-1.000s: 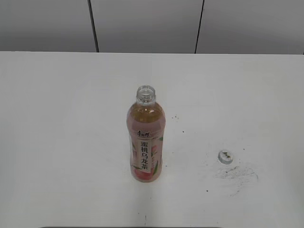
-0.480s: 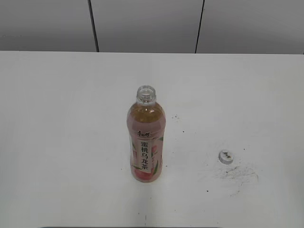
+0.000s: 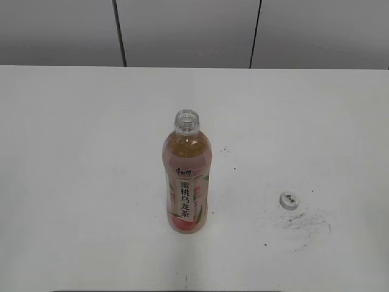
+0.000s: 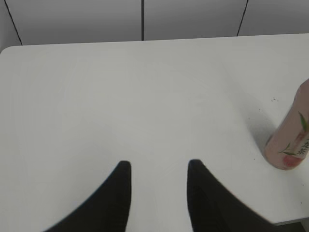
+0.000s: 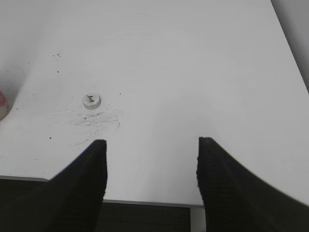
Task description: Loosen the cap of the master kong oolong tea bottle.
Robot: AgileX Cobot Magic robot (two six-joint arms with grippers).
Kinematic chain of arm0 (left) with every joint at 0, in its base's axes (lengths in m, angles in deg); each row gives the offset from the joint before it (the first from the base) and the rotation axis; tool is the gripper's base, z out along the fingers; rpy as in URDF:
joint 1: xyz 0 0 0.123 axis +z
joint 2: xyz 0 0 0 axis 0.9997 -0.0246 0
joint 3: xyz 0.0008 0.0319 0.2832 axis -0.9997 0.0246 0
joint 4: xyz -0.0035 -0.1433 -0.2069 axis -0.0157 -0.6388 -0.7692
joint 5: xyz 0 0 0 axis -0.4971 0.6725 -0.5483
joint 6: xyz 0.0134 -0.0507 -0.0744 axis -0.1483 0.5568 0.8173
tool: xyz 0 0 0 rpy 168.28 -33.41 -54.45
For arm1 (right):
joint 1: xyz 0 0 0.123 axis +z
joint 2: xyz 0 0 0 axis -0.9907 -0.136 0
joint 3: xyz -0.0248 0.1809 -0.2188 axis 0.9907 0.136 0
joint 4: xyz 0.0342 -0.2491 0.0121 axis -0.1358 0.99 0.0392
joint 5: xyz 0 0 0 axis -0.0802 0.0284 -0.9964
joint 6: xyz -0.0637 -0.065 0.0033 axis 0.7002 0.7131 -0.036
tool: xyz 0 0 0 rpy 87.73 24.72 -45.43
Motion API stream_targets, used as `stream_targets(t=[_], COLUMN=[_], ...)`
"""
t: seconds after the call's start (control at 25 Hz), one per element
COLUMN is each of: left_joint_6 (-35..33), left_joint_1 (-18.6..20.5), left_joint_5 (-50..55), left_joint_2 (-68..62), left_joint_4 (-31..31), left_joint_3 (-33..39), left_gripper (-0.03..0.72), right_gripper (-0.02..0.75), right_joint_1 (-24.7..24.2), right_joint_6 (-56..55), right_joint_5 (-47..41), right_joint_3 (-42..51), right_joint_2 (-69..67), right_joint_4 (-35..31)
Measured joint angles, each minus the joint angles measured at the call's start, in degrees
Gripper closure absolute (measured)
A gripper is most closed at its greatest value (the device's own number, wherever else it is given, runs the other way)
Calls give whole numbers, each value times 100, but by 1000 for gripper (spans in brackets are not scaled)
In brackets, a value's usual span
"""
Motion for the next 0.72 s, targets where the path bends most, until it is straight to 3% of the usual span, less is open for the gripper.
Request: stream_targets(t=[0.72], left_joint_6=[0], left_joint_1=[0], left_joint_5=[0], left_joint_2=[0], left_joint_4=[-7], left_joint_3=[0], left_gripper=[447], right_gripper=[290], right_joint_1=[0], right_joint_6=[0], right_joint_5=[0], right_joint_3=[0], right_joint_2=[0], right_joint_4=[0])
